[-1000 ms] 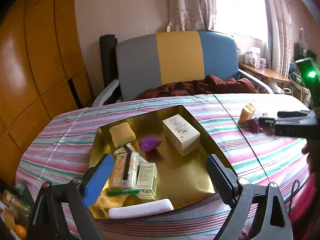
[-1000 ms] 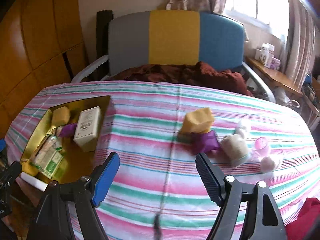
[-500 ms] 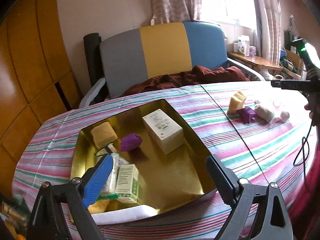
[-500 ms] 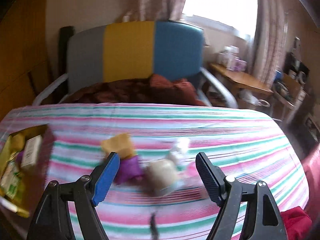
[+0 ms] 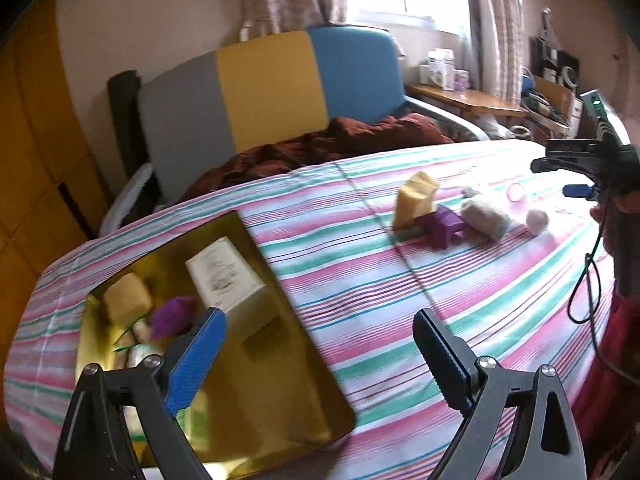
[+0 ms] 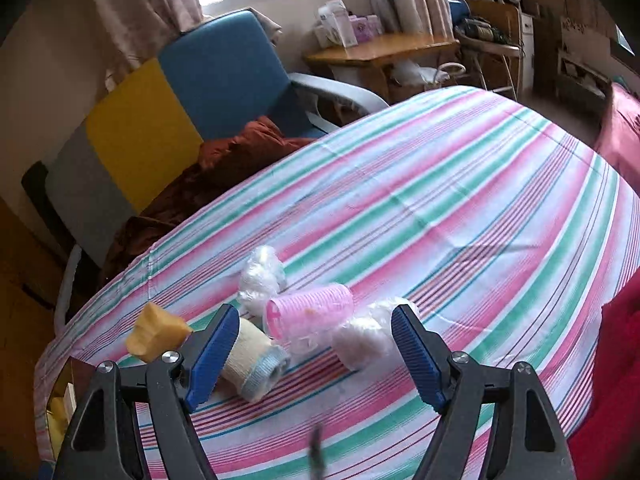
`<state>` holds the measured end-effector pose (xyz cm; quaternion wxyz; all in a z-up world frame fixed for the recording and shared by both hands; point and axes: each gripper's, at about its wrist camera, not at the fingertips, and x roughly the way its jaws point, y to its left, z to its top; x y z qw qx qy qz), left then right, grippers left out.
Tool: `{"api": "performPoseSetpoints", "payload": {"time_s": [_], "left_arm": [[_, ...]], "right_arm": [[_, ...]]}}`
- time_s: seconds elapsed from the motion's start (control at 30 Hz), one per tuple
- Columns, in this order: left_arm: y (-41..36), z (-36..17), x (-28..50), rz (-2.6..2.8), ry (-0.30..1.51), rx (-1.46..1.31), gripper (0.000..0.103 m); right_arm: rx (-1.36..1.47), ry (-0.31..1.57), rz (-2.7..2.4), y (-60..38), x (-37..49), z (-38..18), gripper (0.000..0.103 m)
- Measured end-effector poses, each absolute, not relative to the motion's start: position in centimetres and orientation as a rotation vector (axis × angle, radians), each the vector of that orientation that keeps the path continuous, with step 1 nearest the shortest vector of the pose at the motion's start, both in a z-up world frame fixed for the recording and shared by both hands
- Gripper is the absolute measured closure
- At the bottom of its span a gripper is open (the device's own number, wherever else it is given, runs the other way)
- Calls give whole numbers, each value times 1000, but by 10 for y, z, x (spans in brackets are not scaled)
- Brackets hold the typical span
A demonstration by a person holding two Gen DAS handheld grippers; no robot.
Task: Organize objects
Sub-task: 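Move both tools back to the remaining items on the cloth, then grasp the yellow foam piece with the left tool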
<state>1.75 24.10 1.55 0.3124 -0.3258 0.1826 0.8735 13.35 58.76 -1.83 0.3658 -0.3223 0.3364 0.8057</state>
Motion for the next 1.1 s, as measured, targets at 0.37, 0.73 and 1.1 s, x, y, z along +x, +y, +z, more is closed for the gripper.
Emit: {"api": "performPoseSetpoints", "payload": {"time_s": [0.37, 0.73, 1.1], "left_arm": [[298, 3, 4, 2205, 477, -928, 8], [344, -8, -22, 2147, 515, -982, 8], [389, -9, -56, 2109, 443, -1043, 4]], "right_arm": [[-648, 1073, 2000, 605, 170, -19, 23], [-700, 1193, 2009, 610, 168, -31, 23], [-785, 1187, 2045, 604, 157, -34, 23]]}}
